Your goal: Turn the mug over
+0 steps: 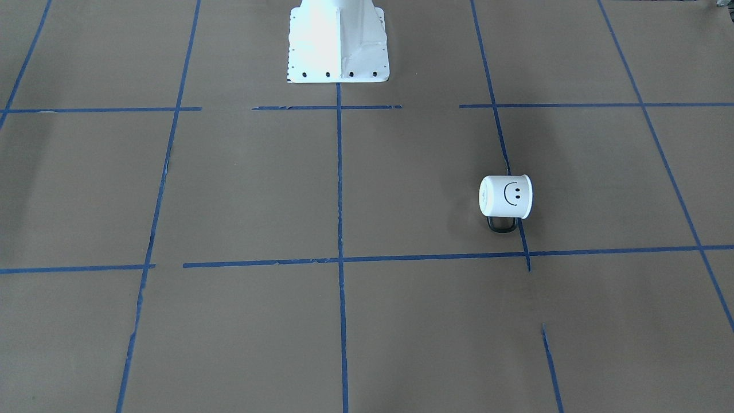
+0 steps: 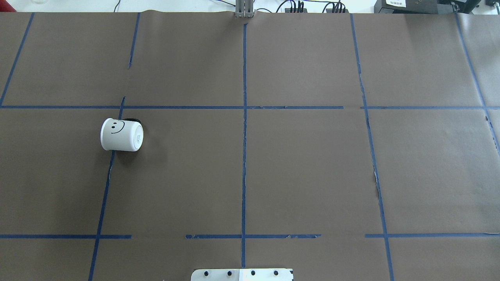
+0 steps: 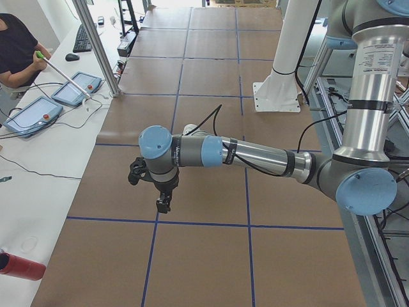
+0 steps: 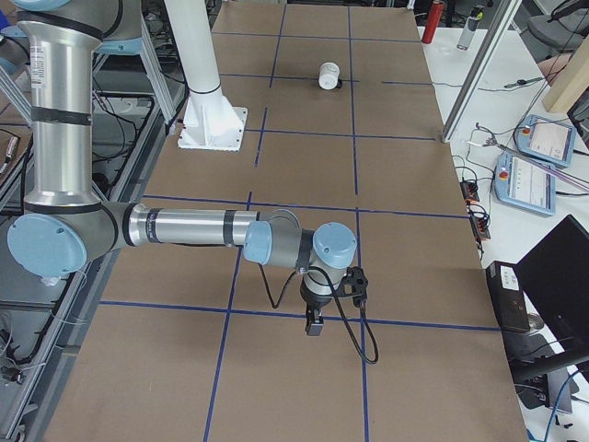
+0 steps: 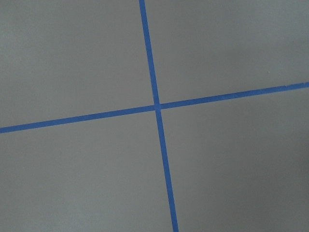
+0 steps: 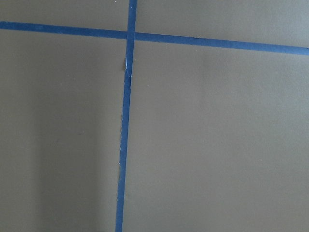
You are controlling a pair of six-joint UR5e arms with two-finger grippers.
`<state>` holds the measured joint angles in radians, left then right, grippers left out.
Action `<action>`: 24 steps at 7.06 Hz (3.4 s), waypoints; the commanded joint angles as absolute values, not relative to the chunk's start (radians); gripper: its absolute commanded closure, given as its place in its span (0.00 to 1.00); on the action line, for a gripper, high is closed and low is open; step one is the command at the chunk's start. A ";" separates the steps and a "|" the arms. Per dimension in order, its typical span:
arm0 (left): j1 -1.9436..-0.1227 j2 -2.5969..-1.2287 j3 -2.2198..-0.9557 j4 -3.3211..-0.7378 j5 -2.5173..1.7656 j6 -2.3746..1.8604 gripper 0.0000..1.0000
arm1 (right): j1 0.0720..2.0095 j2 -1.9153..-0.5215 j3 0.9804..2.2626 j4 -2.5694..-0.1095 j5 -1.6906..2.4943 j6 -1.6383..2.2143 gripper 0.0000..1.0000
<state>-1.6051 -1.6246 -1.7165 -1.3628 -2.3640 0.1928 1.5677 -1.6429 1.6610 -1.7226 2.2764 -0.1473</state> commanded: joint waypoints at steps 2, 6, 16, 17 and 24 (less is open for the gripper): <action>-1.605 -1.603 -1.707 -1.481 -2.469 0.193 0.00 | 1.568 -1.643 1.661 -1.723 2.276 -0.147 0.00; -1.496 -1.582 -1.639 -1.971 -2.485 -0.304 0.00 | 1.568 -1.643 1.661 -1.723 2.276 -0.147 0.00; -0.946 -1.531 -1.517 -3.328 -1.925 -1.828 0.00 | 1.568 -1.644 1.661 -1.723 2.276 -0.147 0.00; -0.831 -1.543 -1.470 -3.415 -1.760 -1.841 0.00 | 1.568 -1.643 1.661 -1.723 2.276 -0.147 0.00; -0.785 -1.745 -1.143 -3.668 -1.901 -1.674 0.00 | 1.568 -1.643 1.661 -1.723 2.276 -0.147 0.00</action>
<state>-0.7676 -1.7119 -1.1801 -3.6661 -1.8978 -1.6783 1.5677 -1.6429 1.6610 -1.7227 2.2764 -0.1473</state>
